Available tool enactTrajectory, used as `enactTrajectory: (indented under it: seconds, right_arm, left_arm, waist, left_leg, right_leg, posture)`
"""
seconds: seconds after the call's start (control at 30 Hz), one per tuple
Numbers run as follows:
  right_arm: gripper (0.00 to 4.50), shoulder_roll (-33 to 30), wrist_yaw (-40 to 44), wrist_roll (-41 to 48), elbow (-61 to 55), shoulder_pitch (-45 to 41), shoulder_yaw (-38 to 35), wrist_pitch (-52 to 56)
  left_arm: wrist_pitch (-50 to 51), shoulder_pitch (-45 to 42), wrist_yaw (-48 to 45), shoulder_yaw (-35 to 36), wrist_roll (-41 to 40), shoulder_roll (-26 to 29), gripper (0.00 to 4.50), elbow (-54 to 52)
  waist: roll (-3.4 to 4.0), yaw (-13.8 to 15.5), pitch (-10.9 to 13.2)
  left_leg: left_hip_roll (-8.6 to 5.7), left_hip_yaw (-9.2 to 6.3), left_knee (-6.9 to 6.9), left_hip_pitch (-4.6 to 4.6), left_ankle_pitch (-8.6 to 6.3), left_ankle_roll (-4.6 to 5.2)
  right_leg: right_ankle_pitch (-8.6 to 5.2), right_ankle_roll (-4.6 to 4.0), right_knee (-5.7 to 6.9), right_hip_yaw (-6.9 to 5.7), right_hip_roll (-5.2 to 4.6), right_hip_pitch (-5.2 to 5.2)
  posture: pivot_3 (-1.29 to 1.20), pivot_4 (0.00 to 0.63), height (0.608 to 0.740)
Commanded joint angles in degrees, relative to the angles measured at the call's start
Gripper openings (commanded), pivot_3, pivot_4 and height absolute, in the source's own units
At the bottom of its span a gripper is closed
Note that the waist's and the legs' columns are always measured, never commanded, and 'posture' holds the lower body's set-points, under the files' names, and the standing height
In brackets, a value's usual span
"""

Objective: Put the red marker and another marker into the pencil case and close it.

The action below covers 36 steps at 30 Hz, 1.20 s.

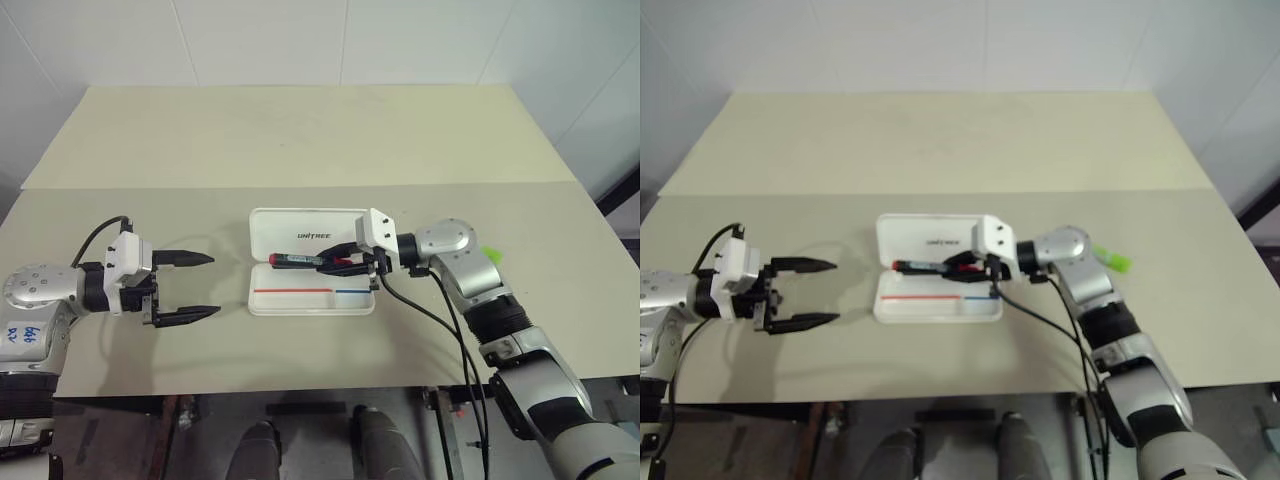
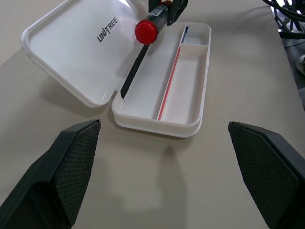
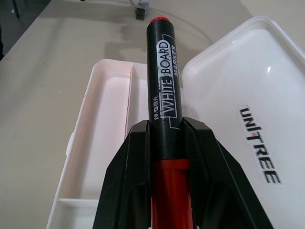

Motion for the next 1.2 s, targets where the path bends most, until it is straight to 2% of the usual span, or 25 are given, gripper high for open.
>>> enactTrajectory:
  seconds: [0.03,0.4,0.43,0.7,0.73,0.9,1.07,1.2]
  right_arm:
    - [0.6,2.37,0.86,-0.88,2.55,-1.68,0.79,-2.11]
    - [0.6,4.61,-0.95,-2.92,9.23,-3.32,-0.21,-5.65]
    - [1.36,4.75,-1.18,-2.93,9.46,-3.55,-0.34,-5.91]
    - [4.28,5.83,-0.93,0.23,3.38,-4.21,-2.23,-2.47]
    - [4.47,5.83,-0.85,0.85,1.81,-4.04,-2.48,-1.64]
    - [4.47,4.61,-1.58,7.7,-11.53,-2.42,-5.16,8.4]
    - [4.47,-2.77,-3.92,16.7,-31.44,3.42,-10.46,22.8]
    - [4.47,-9.64,-7.47,20.07,-36.18,5.46,-17.58,27.99]
  left_arm:
    - [0.67,1.43,1.33,2.1,-1.79,-0.37,4.5,-3.65]
    - [2.44,2.78,3.44,2.54,-2.62,-0.63,4.5,-6.49]
    - [2.6,2.72,3.51,2.47,-2.66,-0.73,4.5,-6.65]
    - [2.76,1.25,3.45,1.82,-2.25,-1.32,4.5,-5.94]
    - [2.71,1.1,3.39,1.75,-2.18,-1.38,4.5,-5.82]
    - [2.59,0.66,3.1,1.59,-2.03,-1.58,4.5,-5.4]
    - [2.96,0.58,3.24,1.47,-2.26,-1.98,4.5,-5.74]
    - [2.73,0.87,3.72,1.5,-2.77,-2.74,4.5,-7.82]
  waist:
    - [0.0,-0.04,0.0]
    - [0.0,-1.21,0.0]
    - [0.0,-1.26,0.0]
    - [0.01,-1.46,0.01]
    - [0.02,-1.44,0.01]
    - [0.03,-1.28,0.02]
    - [0.02,-0.46,0.02]
    - [0.02,0.26,0.02]
  left_leg:
    - [0.0,0.0,0.01,0.0,0.0,0.0]
    - [0.0,-0.02,0.02,0.04,0.0,-0.01]
    - [0.0,-0.03,0.02,0.04,0.0,-0.01]
    - [0.01,-0.04,-0.01,0.04,0.0,-0.01]
    - [0.01,-0.04,-0.01,0.04,0.0,-0.01]
    - [0.01,-0.07,-0.01,0.03,0.0,-0.01]
    - [0.0,-0.16,-0.02,-0.05,-0.02,-0.04]
    - [0.0,-0.15,-0.01,-0.04,-0.03,-0.06]
  right_leg:
    - [0.0,0.0,0.0,0.0,0.0,0.0]
    - [-0.02,-0.03,0.0,0.0,0.01,0.0]
    - [-0.02,-0.03,0.01,0.0,0.01,0.0]
    - [-0.02,-0.02,0.16,0.0,0.02,-0.01]
    - [-0.02,-0.02,0.16,0.0,0.02,-0.01]
    - [-0.02,-0.02,0.18,-0.01,0.01,-0.02]
    - [-0.08,-0.03,0.11,-0.1,-0.01,-0.01]
    - [-0.1,-0.06,-0.16,-0.11,-0.02,-0.01]
  posture:
    - [0.0,0.15,0.74]
    - [0.0,0.15,0.74]
    - [0.0,0.15,0.74]
    - [0.0,0.15,0.74]
    - [0.0,0.15,0.74]
    - [0.0,0.15,0.74]
    - [0.0,0.15,0.74]
    - [0.0,0.15,0.74]
